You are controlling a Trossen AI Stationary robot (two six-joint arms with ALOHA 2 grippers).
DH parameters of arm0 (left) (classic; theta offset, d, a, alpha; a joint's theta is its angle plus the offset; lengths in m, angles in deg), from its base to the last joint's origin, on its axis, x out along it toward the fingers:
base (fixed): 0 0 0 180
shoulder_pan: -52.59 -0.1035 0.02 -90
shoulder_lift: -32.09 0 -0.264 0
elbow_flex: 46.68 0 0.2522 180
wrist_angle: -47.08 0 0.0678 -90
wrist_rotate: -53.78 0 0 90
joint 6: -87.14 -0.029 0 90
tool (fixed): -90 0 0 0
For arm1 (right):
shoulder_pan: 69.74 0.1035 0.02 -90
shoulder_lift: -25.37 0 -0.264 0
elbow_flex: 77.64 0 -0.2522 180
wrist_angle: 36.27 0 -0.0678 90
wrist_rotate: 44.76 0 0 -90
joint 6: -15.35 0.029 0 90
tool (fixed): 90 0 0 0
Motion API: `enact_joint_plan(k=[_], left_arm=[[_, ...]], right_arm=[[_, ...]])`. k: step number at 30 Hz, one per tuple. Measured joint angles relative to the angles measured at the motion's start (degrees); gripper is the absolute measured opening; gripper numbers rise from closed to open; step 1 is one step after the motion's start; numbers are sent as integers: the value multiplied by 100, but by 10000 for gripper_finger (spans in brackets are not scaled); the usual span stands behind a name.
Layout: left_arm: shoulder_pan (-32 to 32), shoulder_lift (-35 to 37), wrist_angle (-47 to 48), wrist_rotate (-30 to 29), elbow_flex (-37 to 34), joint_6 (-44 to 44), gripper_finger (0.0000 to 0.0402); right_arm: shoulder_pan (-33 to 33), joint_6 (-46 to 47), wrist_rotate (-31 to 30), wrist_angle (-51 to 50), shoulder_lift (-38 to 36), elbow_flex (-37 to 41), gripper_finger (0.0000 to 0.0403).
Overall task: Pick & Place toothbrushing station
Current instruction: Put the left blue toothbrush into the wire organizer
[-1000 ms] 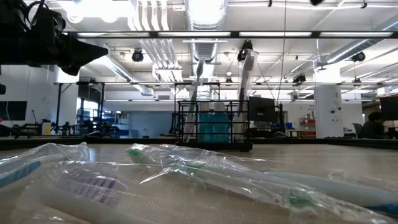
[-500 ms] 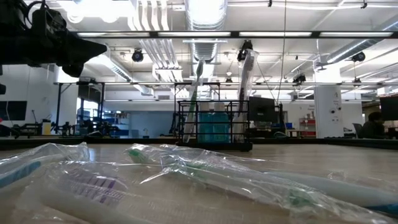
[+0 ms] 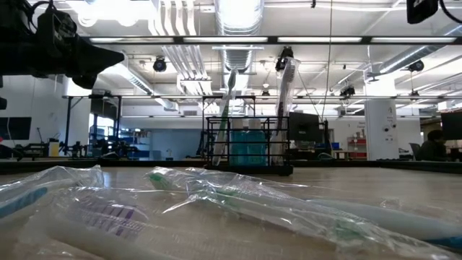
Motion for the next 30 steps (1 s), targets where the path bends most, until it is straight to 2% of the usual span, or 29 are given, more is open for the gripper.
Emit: enact_joint_plan(k=[4, 7, 13, 17, 23, 30], left_arm=[[1, 0, 19, 0, 0, -1, 12], [0, 0, 22, 0, -2, -43, 12], [1, -4, 85, 0, -4, -24, 12], [2, -17, 194, 3, -13, 54, 12], [1, -35, 294, 61, -20, 59, 12], [1, -141, 278, 156, -20, 34, 12]], right_arm=[[0, -170, 710, 324, -478, 574, 8], [0, -155, 992, 596, -748, 1006, 8], [-32, -264, 885, 1226, -977, 1668, 8], [-198, -434, 545, 1363, -980, 1839, 8], [-816, -321, 483, 1296, -980, 1996, 8], [-1753, -82, 1421, 1257, -980, 2172, 8]])
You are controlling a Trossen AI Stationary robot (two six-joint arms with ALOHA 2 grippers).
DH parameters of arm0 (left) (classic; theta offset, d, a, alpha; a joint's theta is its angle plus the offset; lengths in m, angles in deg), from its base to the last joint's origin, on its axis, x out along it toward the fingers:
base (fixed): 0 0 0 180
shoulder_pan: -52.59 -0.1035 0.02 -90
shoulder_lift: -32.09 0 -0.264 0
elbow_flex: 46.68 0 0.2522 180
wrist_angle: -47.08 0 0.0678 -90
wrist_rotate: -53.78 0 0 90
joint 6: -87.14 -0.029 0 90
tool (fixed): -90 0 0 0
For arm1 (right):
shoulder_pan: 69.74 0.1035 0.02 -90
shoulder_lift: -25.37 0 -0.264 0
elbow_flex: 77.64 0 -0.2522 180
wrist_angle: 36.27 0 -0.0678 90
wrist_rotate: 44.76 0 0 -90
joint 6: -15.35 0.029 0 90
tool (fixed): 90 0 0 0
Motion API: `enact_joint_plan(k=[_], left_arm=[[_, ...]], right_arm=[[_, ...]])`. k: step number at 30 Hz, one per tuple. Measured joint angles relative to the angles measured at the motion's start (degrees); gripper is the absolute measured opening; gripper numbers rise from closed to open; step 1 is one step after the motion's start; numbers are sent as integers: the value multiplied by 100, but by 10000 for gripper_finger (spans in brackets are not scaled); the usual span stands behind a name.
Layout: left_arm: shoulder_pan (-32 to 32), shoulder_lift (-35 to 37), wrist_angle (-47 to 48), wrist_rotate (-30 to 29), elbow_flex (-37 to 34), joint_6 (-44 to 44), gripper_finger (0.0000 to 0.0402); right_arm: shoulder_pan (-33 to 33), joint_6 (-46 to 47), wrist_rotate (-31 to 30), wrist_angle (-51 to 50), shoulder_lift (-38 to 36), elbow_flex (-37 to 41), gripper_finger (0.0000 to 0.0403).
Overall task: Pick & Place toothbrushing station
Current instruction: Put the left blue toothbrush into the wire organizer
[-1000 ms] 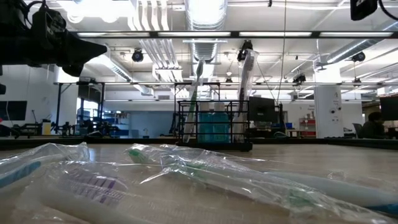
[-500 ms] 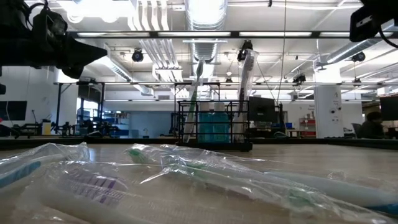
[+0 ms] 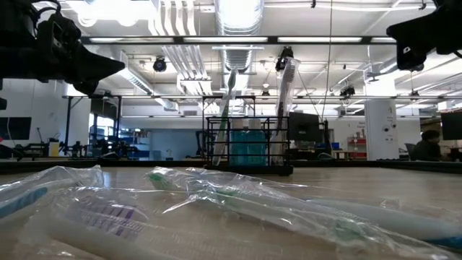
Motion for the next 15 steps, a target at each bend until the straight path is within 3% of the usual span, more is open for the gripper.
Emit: enact_joint_plan(k=[8, 15], left_arm=[[50, -278, -145, 212, 340, -1, 5], [410, -1473, -209, 310, 1374, 81, 4]], right_arm=[[-601, -377, 85, 42, 0, 1, 8], [-743, -471, 210, 92, 0, 5, 8]])
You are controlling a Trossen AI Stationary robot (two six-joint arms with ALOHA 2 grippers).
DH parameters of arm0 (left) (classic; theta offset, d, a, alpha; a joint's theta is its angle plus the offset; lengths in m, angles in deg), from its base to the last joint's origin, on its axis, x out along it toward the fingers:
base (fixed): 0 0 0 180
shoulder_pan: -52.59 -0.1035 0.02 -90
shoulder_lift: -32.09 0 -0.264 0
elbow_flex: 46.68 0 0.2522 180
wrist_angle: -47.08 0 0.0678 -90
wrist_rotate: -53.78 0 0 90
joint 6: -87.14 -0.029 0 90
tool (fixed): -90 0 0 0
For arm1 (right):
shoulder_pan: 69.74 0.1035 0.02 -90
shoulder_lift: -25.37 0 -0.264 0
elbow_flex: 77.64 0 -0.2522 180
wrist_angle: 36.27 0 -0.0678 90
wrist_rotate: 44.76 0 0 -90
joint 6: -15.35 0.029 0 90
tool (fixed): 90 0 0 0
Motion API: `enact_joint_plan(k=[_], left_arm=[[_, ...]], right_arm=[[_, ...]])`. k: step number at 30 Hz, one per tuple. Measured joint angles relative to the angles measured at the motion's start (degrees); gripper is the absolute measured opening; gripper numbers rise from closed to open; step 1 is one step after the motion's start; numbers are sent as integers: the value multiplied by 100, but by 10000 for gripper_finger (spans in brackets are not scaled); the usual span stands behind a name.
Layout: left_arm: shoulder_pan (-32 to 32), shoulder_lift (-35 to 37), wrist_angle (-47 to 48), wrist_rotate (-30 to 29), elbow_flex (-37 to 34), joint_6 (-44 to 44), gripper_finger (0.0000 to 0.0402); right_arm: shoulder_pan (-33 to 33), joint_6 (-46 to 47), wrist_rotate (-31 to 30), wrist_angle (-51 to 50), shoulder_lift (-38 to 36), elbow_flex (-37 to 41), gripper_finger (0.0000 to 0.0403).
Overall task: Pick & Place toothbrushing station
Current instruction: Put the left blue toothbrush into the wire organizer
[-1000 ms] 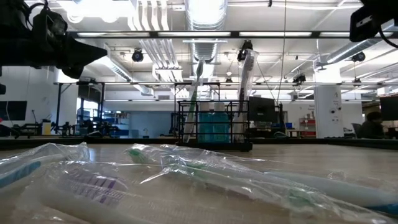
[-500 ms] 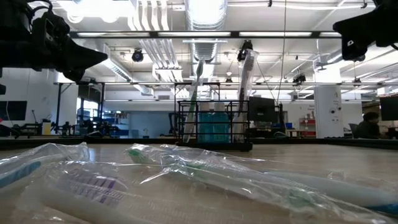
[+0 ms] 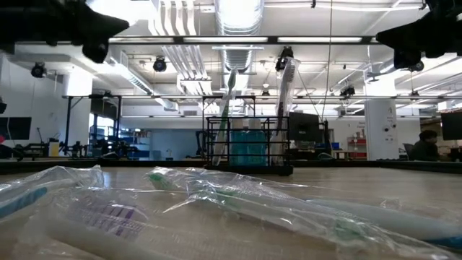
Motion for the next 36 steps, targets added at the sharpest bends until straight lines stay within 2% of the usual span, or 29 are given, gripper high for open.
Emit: enact_joint_plan(k=[5, 11, 14, 21, 25, 31, 36], left_arm=[[482, -1461, 790, -201, 1181, 137, 4], [1186, -3111, 2509, -865, 2825, 536, 3], [1598, -3817, 3412, -1083, 3526, 1036, 4], [2474, -5119, 4640, -1626, 4891, 2543, 7], [2896, -5612, 4940, -1703, 5338, 3026, 22], [3394, -6285, 4949, -1704, 5533, 3801, 69], [3724, -6816, 4968, -1383, 5520, 4518, 110]], right_arm=[[0, -67, -32, 74, 0, 0, 8], [0, 21, -37, 108, 1, -28, 8], [1, 50, -39, 123, 1, -52, 8], [2, -81, -39, 109, 2, -52, 8], [2, -153, -37, 75, 5, -52, 8], [4, -145, -34, 76, 2, -52, 8], [3, 0, -34, 76, 2, -52, 9]])
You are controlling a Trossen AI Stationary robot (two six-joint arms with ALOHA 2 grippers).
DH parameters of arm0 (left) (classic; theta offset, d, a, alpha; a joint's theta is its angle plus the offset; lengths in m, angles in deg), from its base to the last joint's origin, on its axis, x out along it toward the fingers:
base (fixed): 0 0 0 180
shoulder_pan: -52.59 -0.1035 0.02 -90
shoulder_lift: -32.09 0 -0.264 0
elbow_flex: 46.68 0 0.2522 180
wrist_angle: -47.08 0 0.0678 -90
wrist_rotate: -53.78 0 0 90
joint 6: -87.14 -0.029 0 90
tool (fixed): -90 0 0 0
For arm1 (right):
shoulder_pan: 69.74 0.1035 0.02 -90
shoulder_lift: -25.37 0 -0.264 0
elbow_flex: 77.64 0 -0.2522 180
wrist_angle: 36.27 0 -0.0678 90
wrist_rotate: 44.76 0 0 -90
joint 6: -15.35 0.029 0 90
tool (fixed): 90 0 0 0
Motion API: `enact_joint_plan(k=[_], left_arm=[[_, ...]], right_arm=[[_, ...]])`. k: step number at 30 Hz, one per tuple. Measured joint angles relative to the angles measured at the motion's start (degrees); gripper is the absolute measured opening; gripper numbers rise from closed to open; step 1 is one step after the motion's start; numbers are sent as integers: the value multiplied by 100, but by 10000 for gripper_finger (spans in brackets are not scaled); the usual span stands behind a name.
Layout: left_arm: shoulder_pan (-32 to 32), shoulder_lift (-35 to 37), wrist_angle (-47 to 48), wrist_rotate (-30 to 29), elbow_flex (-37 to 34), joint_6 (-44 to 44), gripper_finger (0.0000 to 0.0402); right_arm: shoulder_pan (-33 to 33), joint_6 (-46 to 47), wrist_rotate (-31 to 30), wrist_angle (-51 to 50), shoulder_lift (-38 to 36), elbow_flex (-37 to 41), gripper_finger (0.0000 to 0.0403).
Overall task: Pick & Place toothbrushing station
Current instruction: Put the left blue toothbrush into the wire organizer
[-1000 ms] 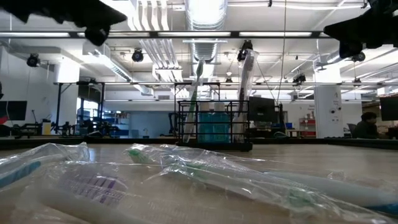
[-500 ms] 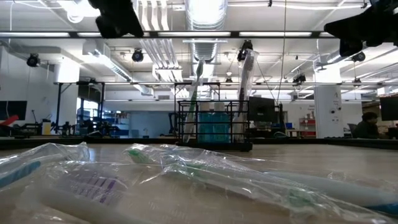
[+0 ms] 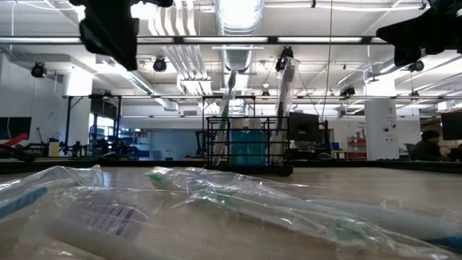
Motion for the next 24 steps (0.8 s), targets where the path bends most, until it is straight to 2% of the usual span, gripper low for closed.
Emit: enact_joint_plan(k=[5, 11, 13, 19, 24], left_arm=[[324, -405, -47, 74, 60, 375, 129], [541, -811, -130, 289, 280, -249, 126], [620, -984, -237, 304, 408, -715, 127], [927, -1514, -166, 289, 1034, -3290, 136], [938, -1955, 549, 68, 1573, -4303, 157]], right_arm=[[2, 20, 2, -2, 4, 0, 9], [2, -12, 4, -4, 3, 0, 9], [1, -18, 4, -5, 3, 0, 9], [2, -21, 15, -11, 7, 0, 9], [2, -6, 45, -15, 7, 0, 9]])
